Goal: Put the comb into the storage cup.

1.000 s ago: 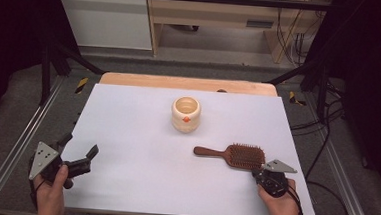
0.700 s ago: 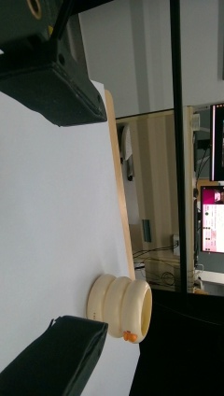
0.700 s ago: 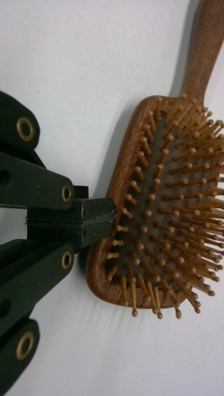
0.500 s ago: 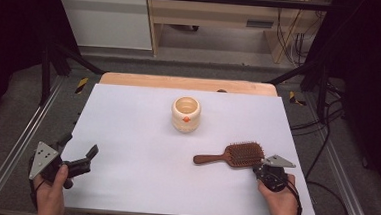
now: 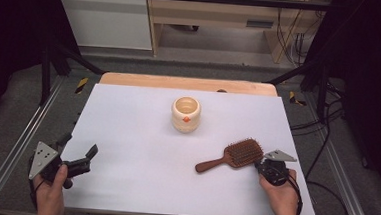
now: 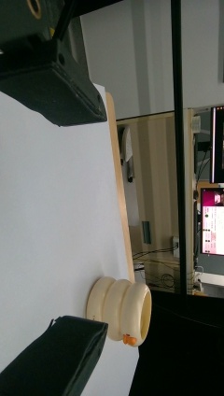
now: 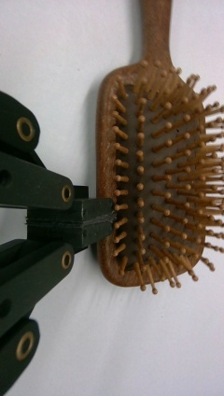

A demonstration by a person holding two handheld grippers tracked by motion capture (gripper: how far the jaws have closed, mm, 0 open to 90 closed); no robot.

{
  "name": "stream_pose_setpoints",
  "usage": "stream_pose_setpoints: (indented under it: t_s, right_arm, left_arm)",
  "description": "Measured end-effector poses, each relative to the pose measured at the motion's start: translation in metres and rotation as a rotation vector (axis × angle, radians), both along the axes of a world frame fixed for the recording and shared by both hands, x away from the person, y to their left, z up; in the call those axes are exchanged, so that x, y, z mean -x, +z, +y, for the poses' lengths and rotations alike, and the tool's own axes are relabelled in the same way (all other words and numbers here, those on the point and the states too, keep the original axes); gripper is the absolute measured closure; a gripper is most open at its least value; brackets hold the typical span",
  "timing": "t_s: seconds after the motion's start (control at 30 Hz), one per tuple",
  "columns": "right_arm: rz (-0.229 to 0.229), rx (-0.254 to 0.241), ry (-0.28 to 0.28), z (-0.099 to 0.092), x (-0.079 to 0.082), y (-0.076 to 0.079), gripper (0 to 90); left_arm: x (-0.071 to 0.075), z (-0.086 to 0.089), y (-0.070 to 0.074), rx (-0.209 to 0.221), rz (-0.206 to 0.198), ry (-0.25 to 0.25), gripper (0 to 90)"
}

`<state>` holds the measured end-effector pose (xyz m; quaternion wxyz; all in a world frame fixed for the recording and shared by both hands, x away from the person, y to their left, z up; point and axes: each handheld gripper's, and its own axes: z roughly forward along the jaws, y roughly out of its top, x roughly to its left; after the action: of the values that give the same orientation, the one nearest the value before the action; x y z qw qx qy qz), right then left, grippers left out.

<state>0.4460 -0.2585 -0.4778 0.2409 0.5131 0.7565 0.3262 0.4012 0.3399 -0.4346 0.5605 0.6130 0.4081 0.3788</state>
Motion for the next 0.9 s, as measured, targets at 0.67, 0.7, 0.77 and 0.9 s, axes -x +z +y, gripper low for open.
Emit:
stream_pose_setpoints:
  t_s: [0.67,0.7,0.77,0.9]
  right_arm:
    - [0.049,0.025,0.009,0.001,-0.038,0.003,90.0]
    - [0.055,0.021,0.008,0.001,-0.039,0.003,90.0]
    - [0.055,0.022,0.01,0.001,-0.04,0.003,90.0]
    - [0.068,0.025,0.018,0.002,-0.047,0.002,90.0]
  left_arm:
    - [0.001,0.0,0.0,0.0,-0.002,0.002,1.9]
    - [0.001,0.0,0.0,0.0,-0.002,0.002,1.9]
    - [0.001,0.0,0.0,0.0,-0.001,0.002,1.9]
    - [0.001,0.0,0.0,-0.001,-0.001,0.001,1.9]
